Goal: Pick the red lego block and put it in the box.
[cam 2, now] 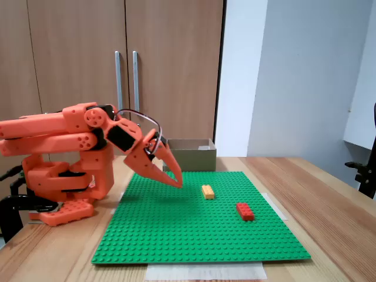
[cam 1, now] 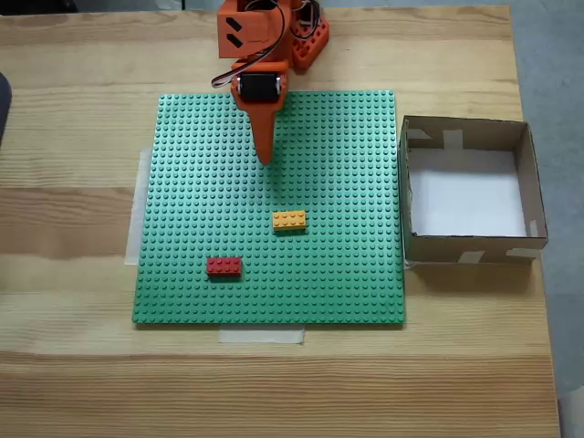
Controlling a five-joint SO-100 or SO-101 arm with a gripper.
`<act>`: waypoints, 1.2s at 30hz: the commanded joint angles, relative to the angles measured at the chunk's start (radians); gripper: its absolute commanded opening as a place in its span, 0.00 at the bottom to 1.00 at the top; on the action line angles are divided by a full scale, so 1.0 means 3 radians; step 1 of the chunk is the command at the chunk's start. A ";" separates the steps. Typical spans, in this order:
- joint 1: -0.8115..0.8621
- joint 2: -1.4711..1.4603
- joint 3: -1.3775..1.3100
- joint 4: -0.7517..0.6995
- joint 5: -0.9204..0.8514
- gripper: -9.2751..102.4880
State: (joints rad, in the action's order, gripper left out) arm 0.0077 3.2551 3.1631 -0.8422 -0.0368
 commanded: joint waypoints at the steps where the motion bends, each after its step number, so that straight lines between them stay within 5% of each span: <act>1: 0.0005 -0.0026 0.0000 0.0015 0.0010 0.08; 22: 0.0005 -0.1140 -0.1064 0.0107 -0.0020 0.08; 36: 0.0210 -0.2470 -0.2582 -0.0189 0.0036 0.07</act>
State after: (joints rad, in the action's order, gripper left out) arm 0.0552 2.5771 2.5188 -0.8774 -0.0399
